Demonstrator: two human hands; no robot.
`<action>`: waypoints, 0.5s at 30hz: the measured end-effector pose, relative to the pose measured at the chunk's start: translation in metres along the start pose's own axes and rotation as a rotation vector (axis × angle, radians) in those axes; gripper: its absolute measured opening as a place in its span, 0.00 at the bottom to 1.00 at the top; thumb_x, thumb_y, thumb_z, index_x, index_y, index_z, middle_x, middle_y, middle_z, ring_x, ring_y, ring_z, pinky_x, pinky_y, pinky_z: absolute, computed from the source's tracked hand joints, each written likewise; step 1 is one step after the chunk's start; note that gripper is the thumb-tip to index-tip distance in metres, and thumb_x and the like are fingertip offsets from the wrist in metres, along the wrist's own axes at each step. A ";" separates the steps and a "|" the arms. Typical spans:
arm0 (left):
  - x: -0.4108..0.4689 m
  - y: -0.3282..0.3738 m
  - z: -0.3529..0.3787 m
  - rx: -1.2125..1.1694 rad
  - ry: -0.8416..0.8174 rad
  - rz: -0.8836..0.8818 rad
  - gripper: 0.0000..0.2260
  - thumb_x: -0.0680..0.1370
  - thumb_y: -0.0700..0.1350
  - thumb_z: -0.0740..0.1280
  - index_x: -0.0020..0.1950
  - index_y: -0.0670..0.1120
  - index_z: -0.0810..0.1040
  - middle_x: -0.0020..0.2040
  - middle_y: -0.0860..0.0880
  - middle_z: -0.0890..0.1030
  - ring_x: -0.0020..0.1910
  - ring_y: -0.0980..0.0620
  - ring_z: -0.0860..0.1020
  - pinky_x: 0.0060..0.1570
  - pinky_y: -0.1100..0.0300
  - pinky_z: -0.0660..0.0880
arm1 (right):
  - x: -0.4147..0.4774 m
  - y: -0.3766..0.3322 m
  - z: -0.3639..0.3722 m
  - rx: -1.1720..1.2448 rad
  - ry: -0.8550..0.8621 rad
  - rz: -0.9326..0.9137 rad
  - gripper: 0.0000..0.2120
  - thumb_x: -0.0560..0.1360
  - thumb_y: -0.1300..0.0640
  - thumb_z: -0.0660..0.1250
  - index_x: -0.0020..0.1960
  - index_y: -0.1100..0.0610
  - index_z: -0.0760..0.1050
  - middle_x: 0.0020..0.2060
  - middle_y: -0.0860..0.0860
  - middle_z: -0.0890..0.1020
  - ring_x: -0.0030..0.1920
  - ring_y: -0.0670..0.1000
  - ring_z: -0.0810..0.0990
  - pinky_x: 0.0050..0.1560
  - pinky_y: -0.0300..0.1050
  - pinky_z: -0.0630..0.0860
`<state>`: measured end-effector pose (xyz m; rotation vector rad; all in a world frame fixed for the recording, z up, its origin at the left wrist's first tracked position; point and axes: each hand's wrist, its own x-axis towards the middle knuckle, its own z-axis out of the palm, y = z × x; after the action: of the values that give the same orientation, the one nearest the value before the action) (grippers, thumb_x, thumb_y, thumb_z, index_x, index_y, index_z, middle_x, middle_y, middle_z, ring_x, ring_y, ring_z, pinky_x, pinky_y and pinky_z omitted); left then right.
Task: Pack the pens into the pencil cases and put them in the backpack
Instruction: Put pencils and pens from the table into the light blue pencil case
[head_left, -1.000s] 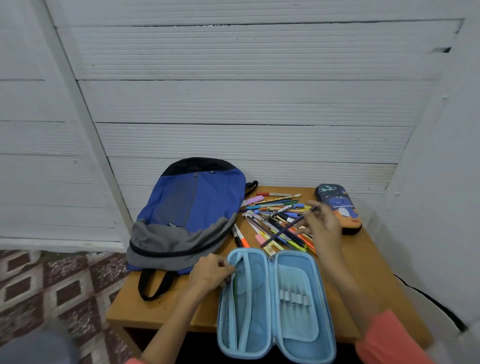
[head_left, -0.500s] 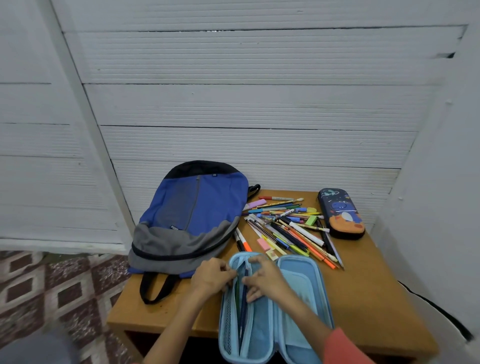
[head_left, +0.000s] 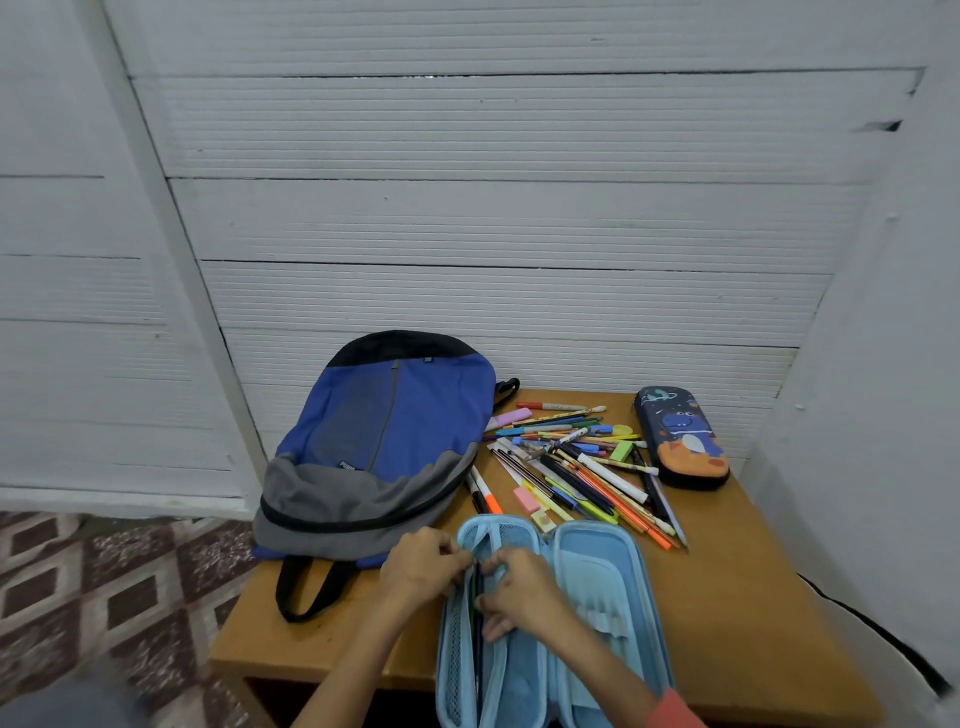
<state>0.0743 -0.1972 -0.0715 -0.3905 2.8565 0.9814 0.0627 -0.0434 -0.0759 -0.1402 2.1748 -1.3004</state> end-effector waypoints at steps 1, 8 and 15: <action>-0.001 0.001 0.000 -0.001 -0.001 0.000 0.09 0.75 0.52 0.68 0.36 0.52 0.78 0.33 0.53 0.84 0.32 0.59 0.82 0.46 0.55 0.80 | 0.000 0.001 0.000 0.004 -0.002 -0.001 0.18 0.76 0.69 0.67 0.63 0.61 0.68 0.32 0.60 0.81 0.25 0.49 0.81 0.31 0.43 0.81; -0.003 0.003 -0.002 -0.019 -0.001 -0.012 0.09 0.75 0.52 0.69 0.36 0.53 0.77 0.33 0.53 0.84 0.34 0.58 0.82 0.47 0.55 0.80 | -0.006 -0.007 -0.019 0.111 0.050 -0.095 0.12 0.75 0.69 0.67 0.56 0.59 0.72 0.32 0.59 0.81 0.26 0.53 0.81 0.31 0.46 0.81; -0.005 0.002 -0.003 -0.035 -0.001 0.011 0.09 0.76 0.51 0.69 0.36 0.52 0.78 0.31 0.54 0.83 0.31 0.60 0.81 0.46 0.58 0.80 | 0.004 -0.003 -0.100 0.173 0.572 -0.222 0.05 0.74 0.69 0.67 0.44 0.60 0.78 0.28 0.58 0.80 0.24 0.53 0.76 0.25 0.44 0.75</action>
<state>0.0786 -0.1962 -0.0674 -0.3775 2.8469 1.0338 0.0047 0.0308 -0.0405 0.0732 2.5499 -1.8225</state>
